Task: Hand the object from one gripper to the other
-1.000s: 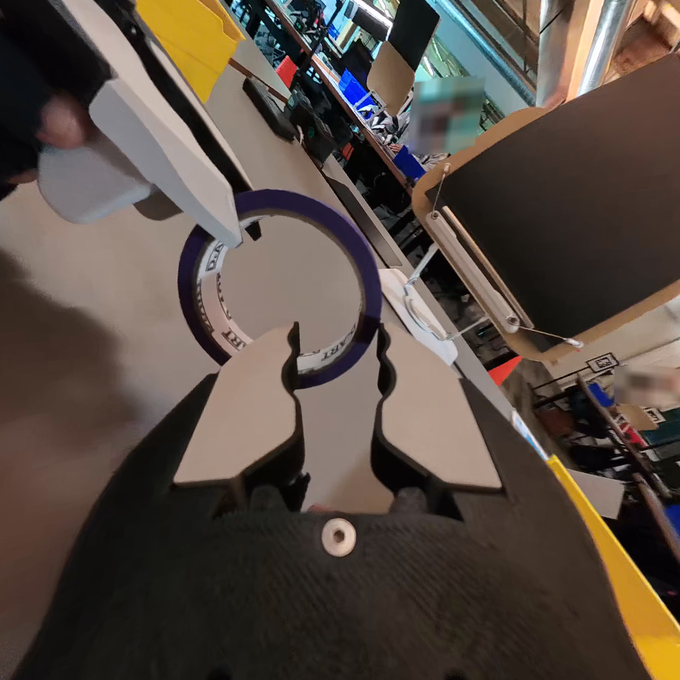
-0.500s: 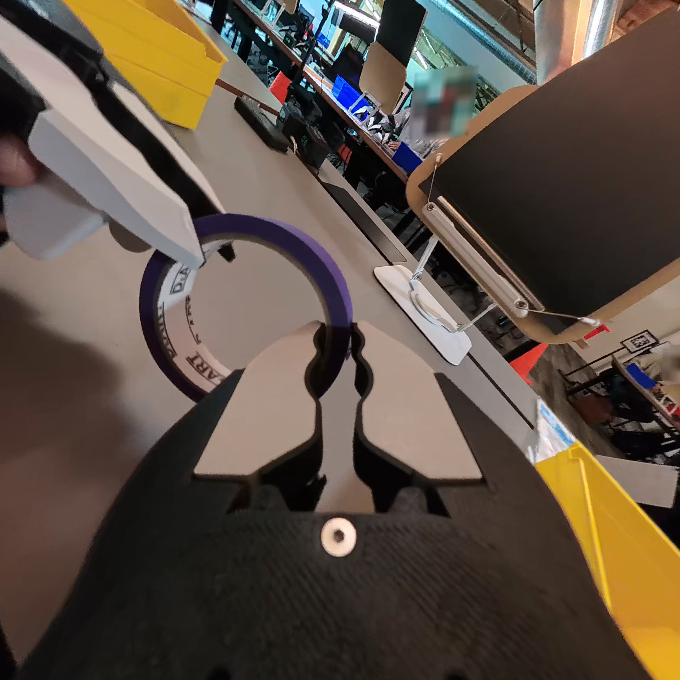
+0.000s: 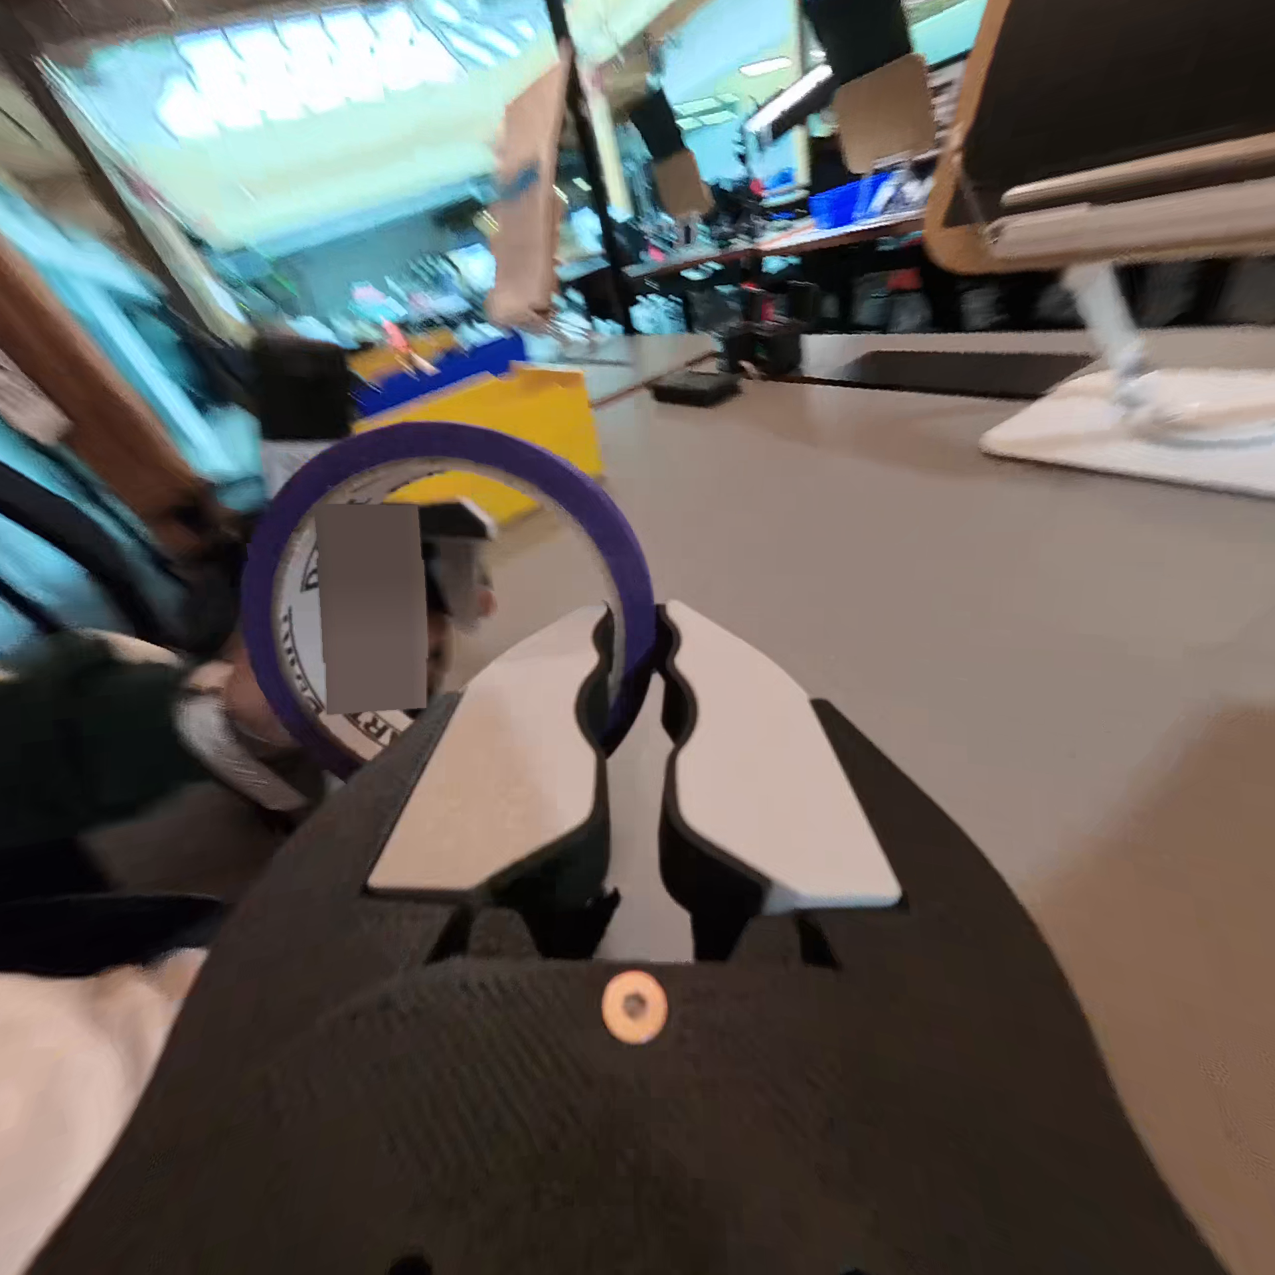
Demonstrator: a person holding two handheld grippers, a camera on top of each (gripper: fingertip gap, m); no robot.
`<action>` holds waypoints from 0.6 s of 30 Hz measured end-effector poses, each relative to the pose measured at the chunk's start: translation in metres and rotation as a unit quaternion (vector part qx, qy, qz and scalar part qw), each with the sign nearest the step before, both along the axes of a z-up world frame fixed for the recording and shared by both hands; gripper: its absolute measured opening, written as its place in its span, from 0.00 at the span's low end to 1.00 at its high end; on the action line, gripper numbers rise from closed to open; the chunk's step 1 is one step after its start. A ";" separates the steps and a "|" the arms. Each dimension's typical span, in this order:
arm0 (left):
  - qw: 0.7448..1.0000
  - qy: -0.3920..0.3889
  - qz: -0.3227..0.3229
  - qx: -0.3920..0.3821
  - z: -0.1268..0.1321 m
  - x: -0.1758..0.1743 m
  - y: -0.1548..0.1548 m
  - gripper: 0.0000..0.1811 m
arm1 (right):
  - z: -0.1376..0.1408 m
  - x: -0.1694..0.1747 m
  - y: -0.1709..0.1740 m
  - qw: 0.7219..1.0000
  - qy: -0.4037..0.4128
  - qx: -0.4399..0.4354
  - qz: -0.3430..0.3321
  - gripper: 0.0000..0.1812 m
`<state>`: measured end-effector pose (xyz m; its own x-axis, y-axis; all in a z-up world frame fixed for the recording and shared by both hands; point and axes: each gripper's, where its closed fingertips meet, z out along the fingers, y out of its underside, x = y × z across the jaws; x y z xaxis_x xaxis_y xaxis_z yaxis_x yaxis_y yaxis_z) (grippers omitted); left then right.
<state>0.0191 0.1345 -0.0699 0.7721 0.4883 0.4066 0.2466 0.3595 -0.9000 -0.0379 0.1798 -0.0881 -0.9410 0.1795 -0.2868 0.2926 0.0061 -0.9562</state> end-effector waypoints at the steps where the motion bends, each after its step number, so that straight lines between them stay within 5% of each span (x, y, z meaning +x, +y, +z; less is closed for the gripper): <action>1: 1.000 -0.009 -0.002 0.013 -0.001 -0.001 -0.003 0.17 | 0.004 0.003 0.001 0.998 -0.039 -0.035 0.026 0.06; 7: 0.997 -0.043 -0.059 0.009 -0.012 0.004 0.014 0.10 | 0.026 0.023 0.002 0.980 -0.097 -0.129 0.119 0.06; 11: 0.995 0.035 -0.083 -0.044 0.002 0.025 0.034 0.02 | 0.026 0.034 -0.003 0.975 -0.101 -0.131 0.150 0.06; 18: 0.976 0.140 -0.127 -0.112 0.009 0.057 0.084 0.26 | 0.015 0.039 -0.009 0.970 -0.136 -0.113 0.167 0.06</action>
